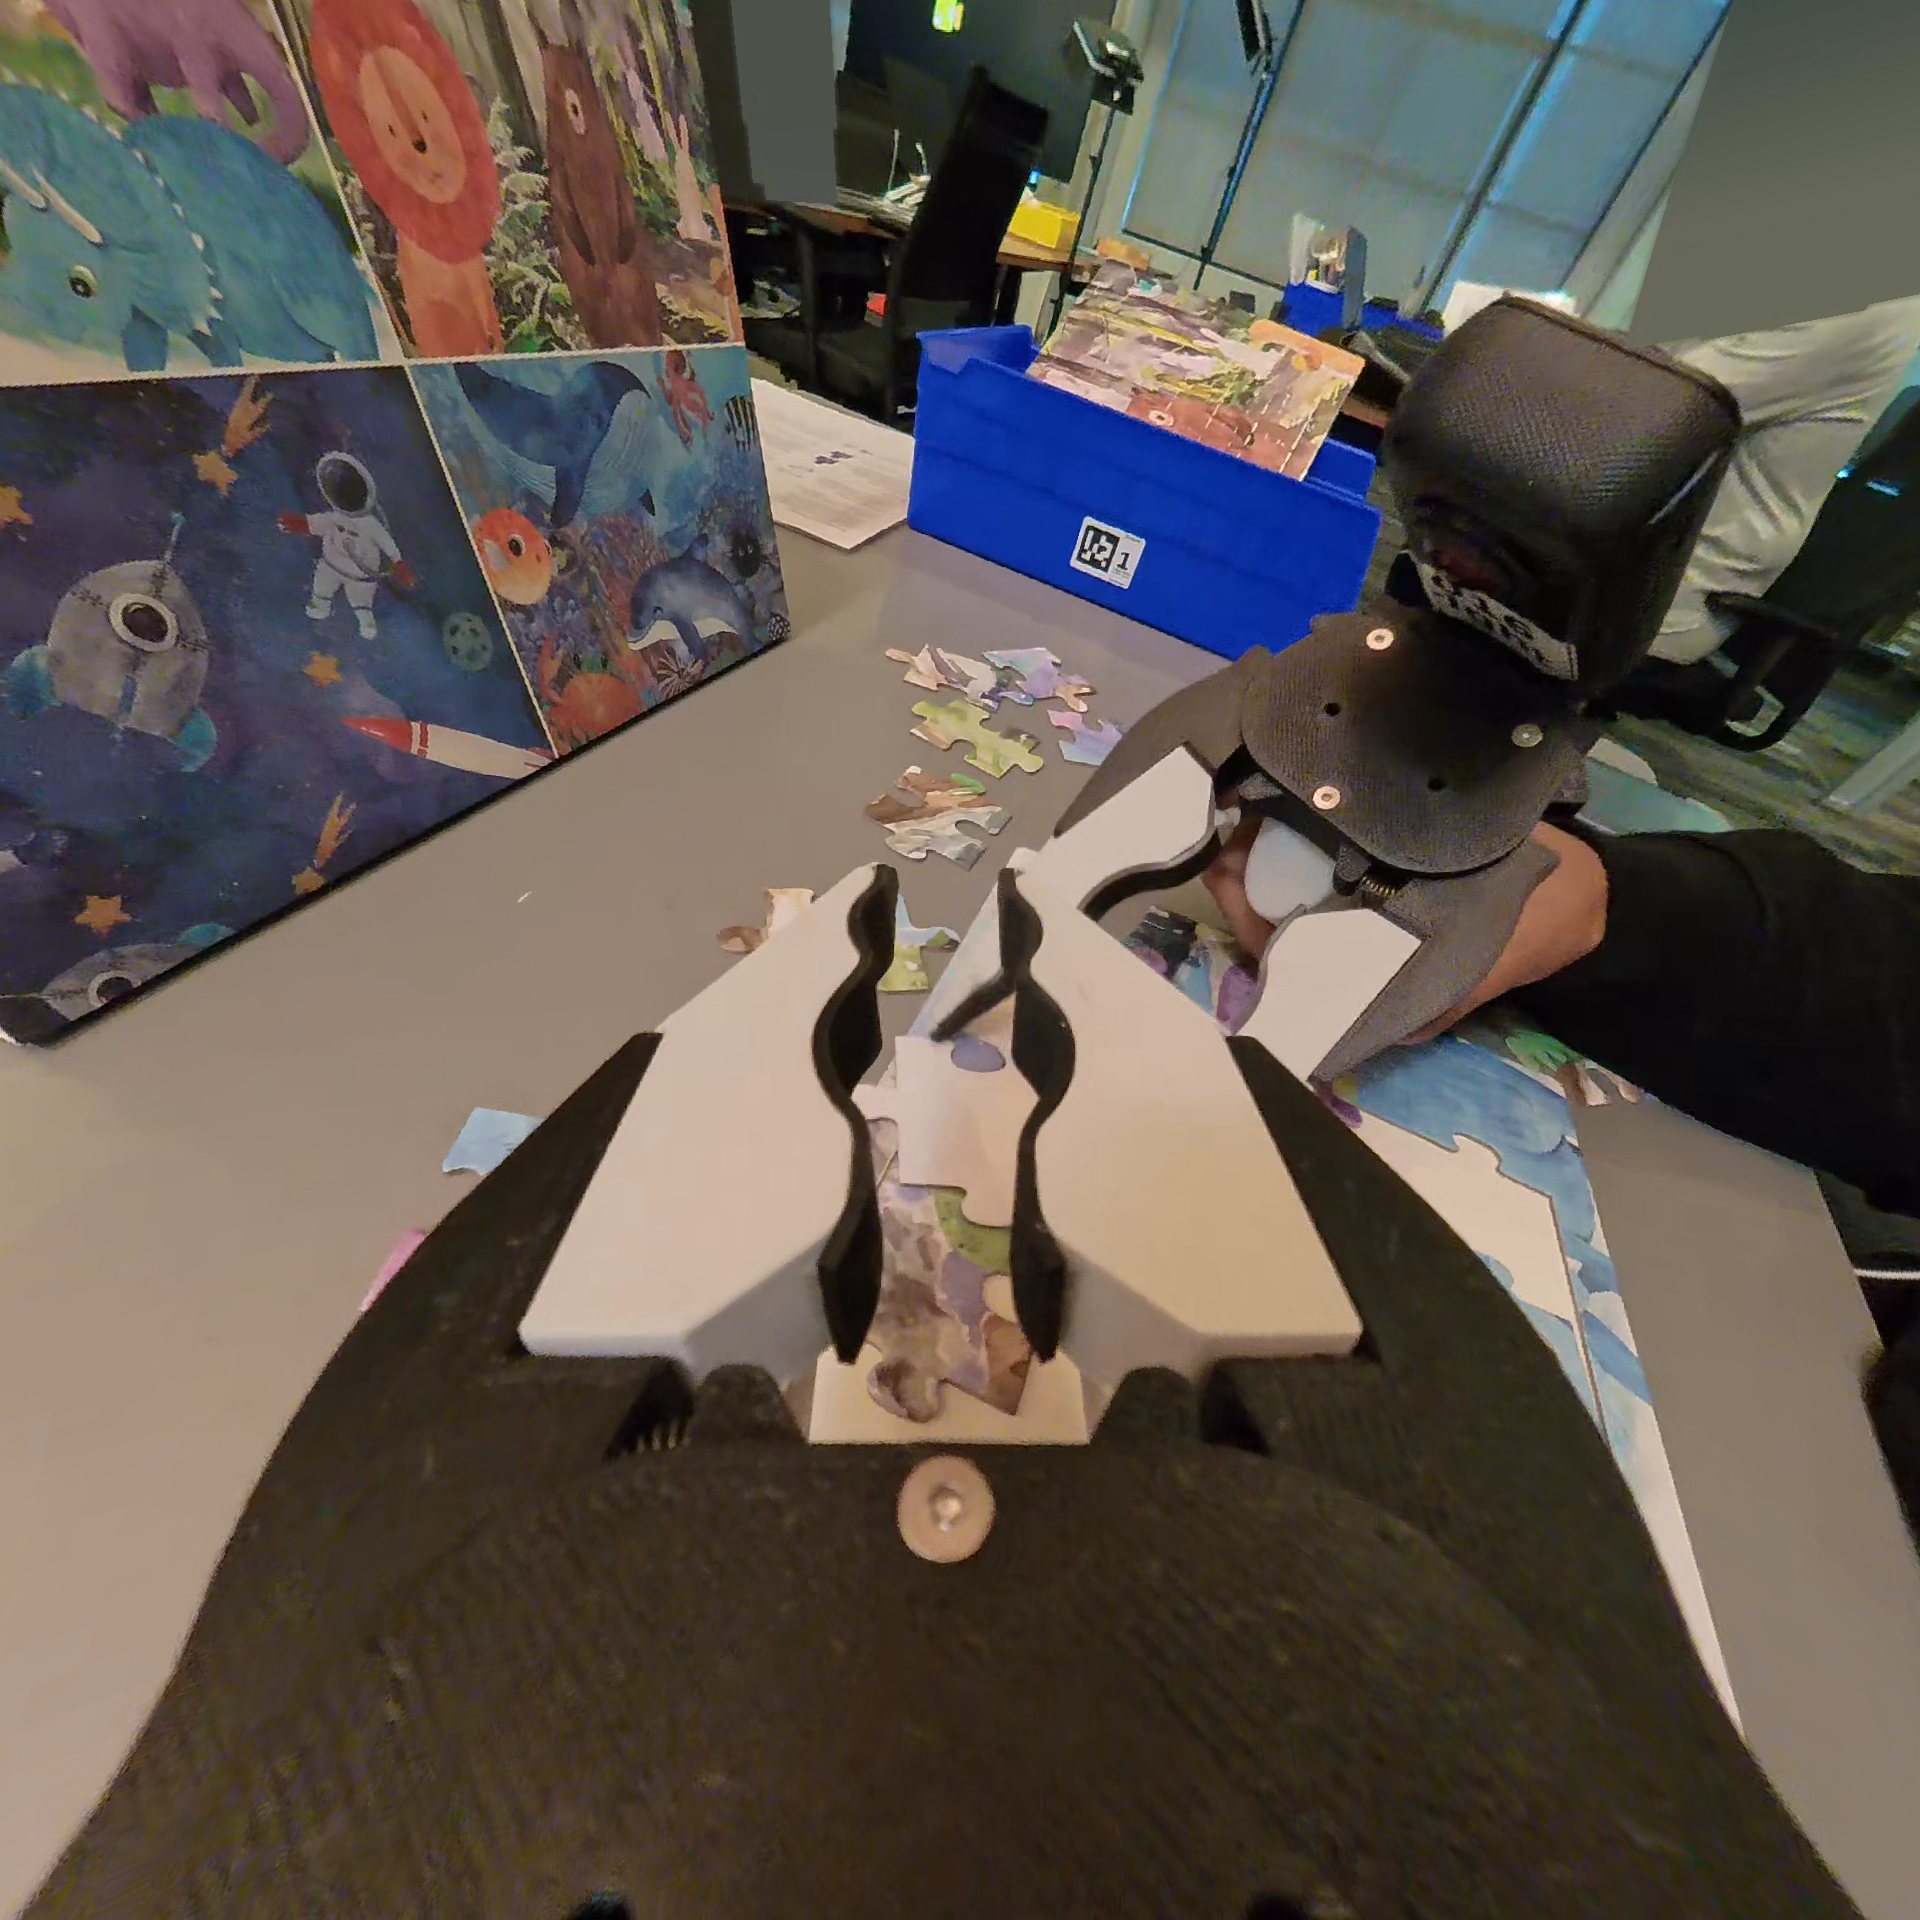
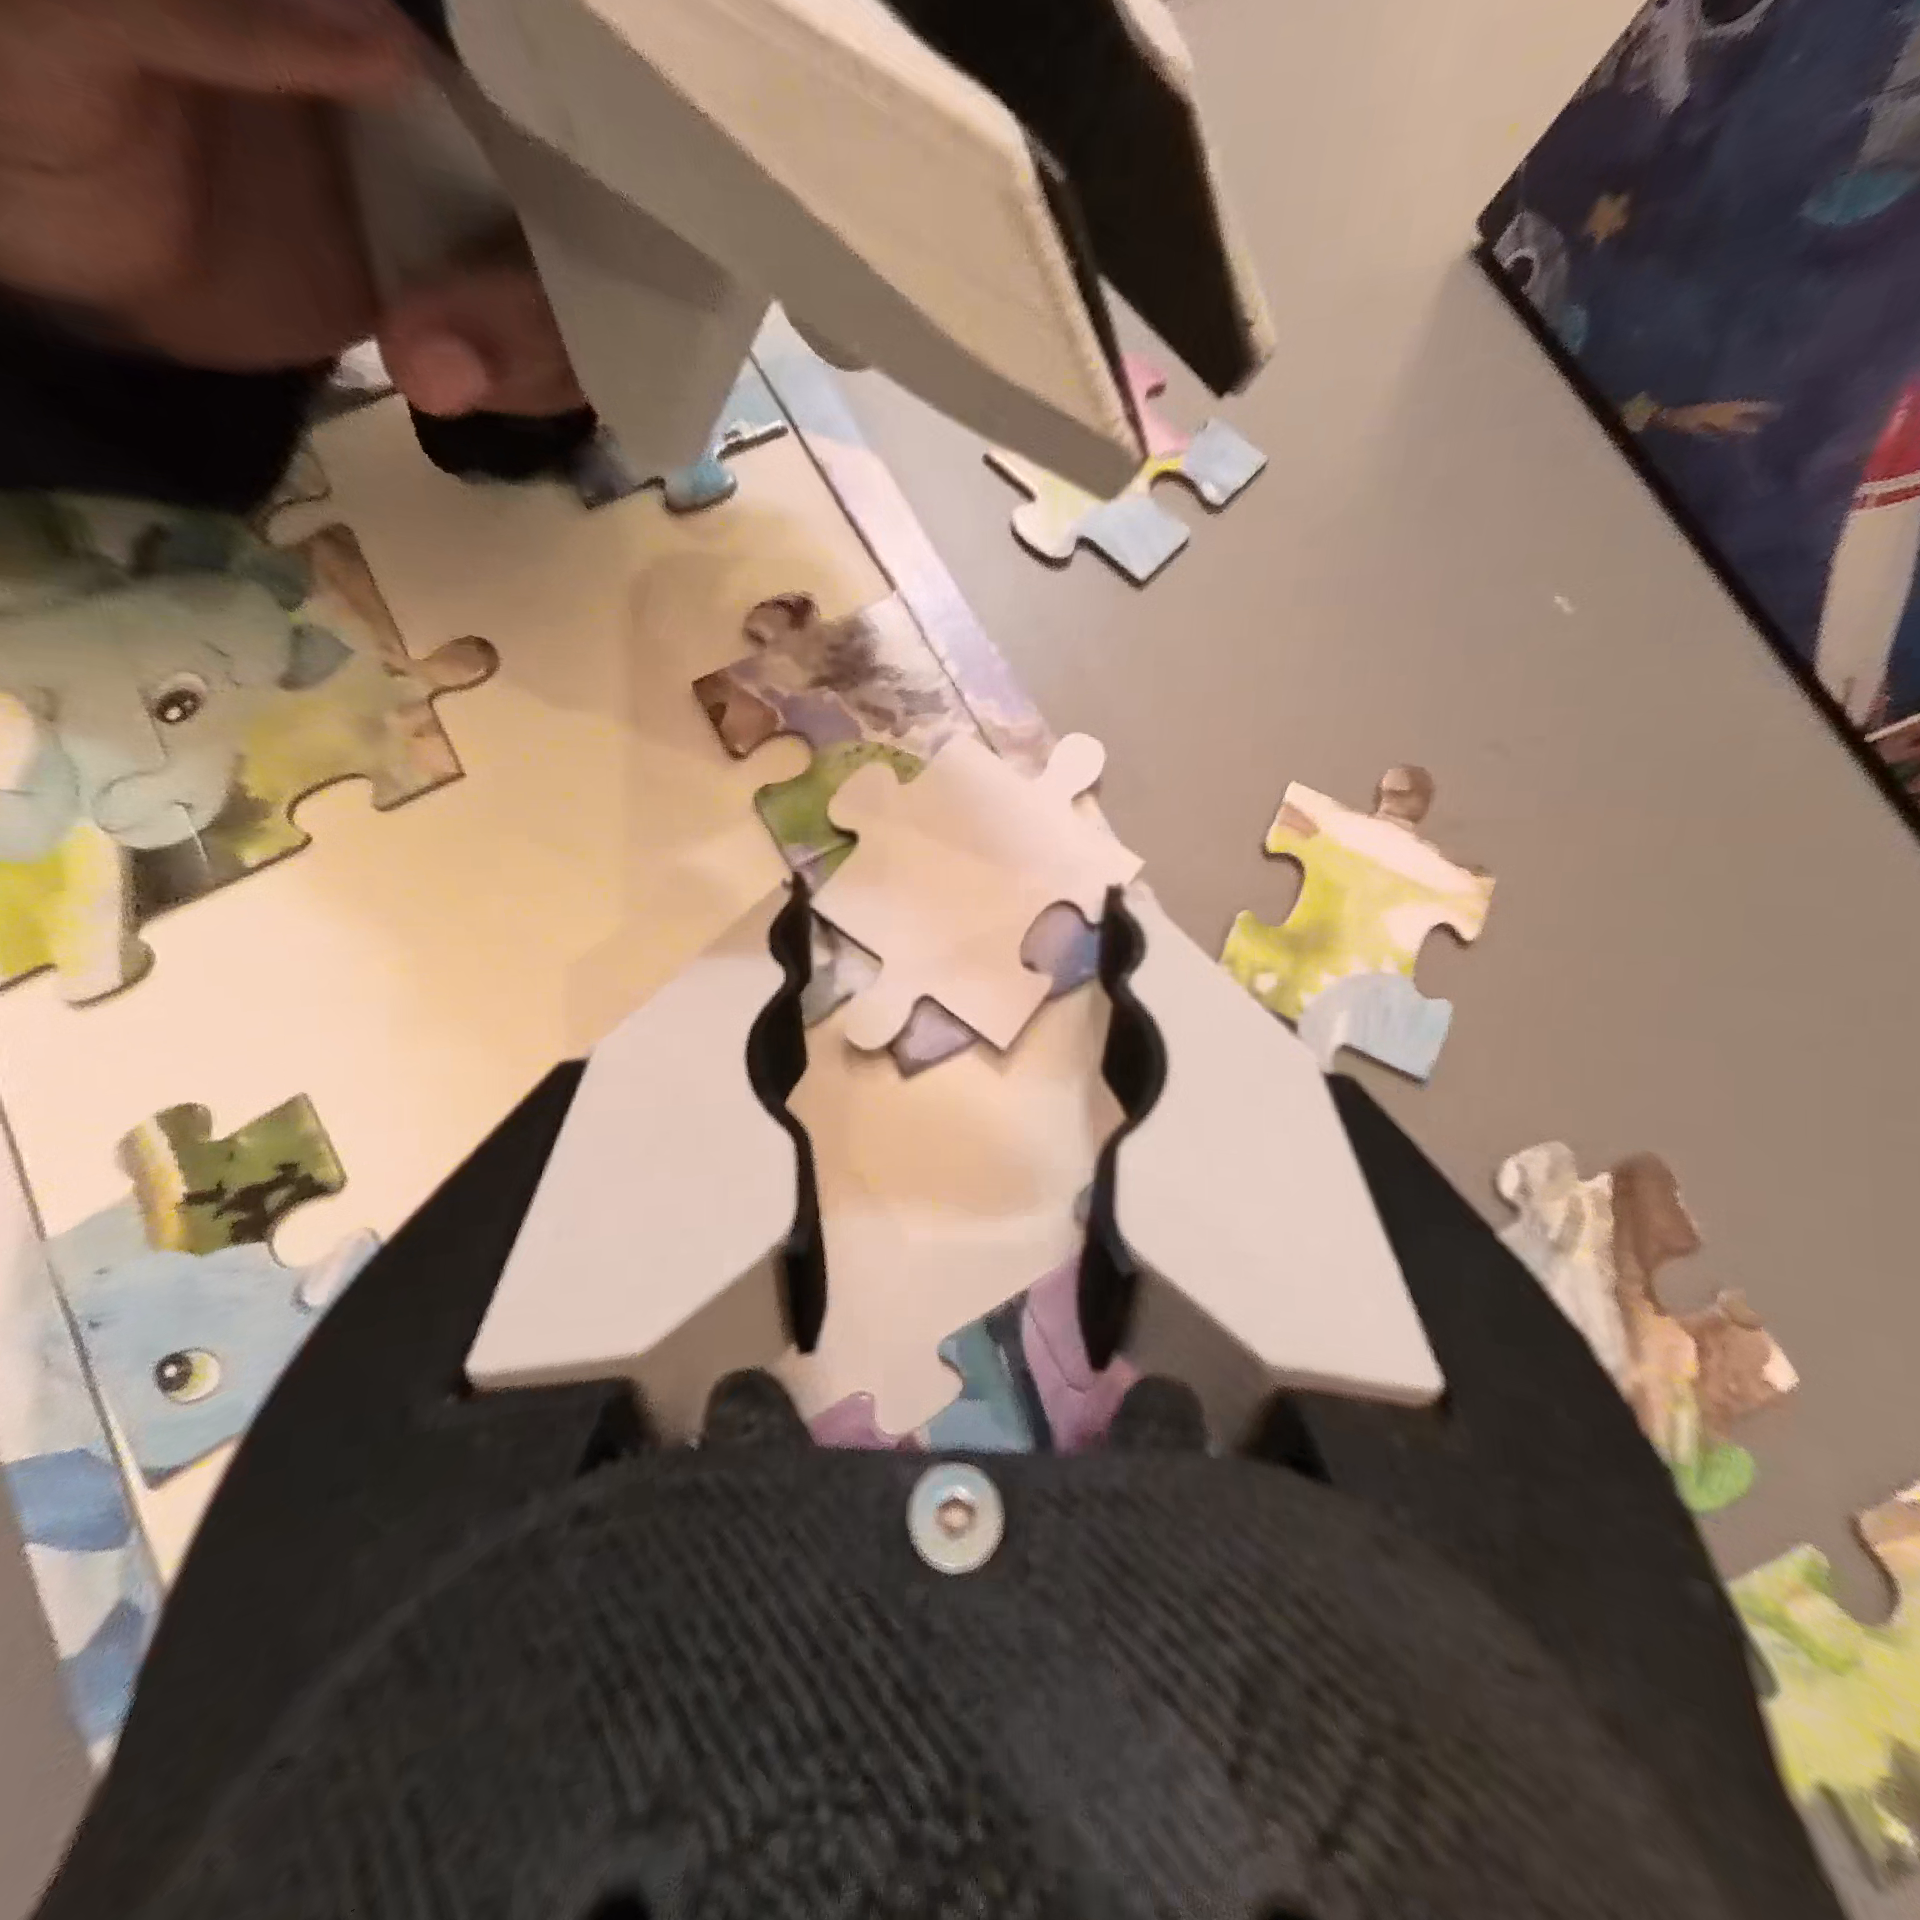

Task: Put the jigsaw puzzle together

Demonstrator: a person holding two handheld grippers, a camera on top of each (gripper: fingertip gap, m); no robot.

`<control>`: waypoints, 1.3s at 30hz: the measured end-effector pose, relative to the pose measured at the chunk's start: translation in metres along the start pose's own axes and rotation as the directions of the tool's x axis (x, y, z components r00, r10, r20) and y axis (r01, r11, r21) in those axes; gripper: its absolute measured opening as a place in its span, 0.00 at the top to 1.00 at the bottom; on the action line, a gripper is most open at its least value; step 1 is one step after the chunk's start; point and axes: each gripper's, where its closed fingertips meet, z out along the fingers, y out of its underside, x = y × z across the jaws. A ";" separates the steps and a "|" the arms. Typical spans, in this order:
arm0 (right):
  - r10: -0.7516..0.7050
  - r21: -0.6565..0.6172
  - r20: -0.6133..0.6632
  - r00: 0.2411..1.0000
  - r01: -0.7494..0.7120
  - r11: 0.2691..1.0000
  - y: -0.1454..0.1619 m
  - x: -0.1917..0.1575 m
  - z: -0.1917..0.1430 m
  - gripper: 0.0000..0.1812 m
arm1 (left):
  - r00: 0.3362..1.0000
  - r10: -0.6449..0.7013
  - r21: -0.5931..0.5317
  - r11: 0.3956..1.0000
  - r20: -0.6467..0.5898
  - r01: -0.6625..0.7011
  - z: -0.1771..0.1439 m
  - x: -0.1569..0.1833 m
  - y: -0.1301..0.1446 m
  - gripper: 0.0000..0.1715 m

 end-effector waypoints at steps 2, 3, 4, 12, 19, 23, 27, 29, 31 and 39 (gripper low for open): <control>0.016 -0.001 0.010 1.000 -0.016 1.000 0.000 0.000 0.000 0.70 | 1.000 0.010 -0.004 1.000 0.007 -0.010 0.000 -0.001 0.001 0.90; 0.019 -0.002 0.015 1.000 -0.019 1.000 0.000 0.000 -0.001 0.71 | 1.000 0.015 -0.009 1.000 0.013 -0.015 0.000 -0.002 0.001 0.90; 0.024 0.003 0.028 0.999 -0.024 1.000 -0.001 -0.002 -0.002 0.71 | 1.000 0.019 -0.012 1.000 0.017 -0.019 0.000 -0.003 0.002 0.90; 0.078 0.128 0.081 0.994 -0.088 0.988 -0.015 0.004 -0.025 0.86 | 0.999 0.019 0.015 1.000 0.029 -0.019 -0.006 -0.006 -0.005 0.89; 0.078 0.131 -0.015 0.997 -0.075 0.989 -0.022 0.032 -0.006 0.66 | 0.999 0.000 0.002 1.000 0.041 0.000 -0.004 -0.014 0.000 0.88; 0.150 0.060 0.108 0.983 -0.157 0.986 -0.017 0.027 0.011 0.62 | 0.999 -0.036 0.017 0.999 0.010 0.035 -0.004 -0.011 -0.002 0.88; 0.101 0.028 0.086 0.991 -0.104 0.994 -0.014 0.028 0.013 0.72 | 1.000 -0.023 0.010 1.000 0.009 0.023 -0.003 -0.008 -0.001 0.88; 0.039 0.019 0.040 0.998 -0.040 0.999 -0.013 0.029 0.014 0.73 | 1.000 -0.015 0.003 1.000 0.011 0.015 -0.002 -0.008 0.000 0.88; -0.002 0.009 0.028 1.000 0.002 1.000 -0.014 0.028 0.014 0.74 | 1.000 -0.006 -0.003 1.000 0.023 0.006 -0.002 -0.011 0.002 0.88; -0.003 -0.002 0.123 0.992 0.003 1.000 -0.016 0.022 0.020 0.70 | 1.000 -0.025 0.011 1.000 0.014 0.025 -0.003 -0.011 0.000 0.88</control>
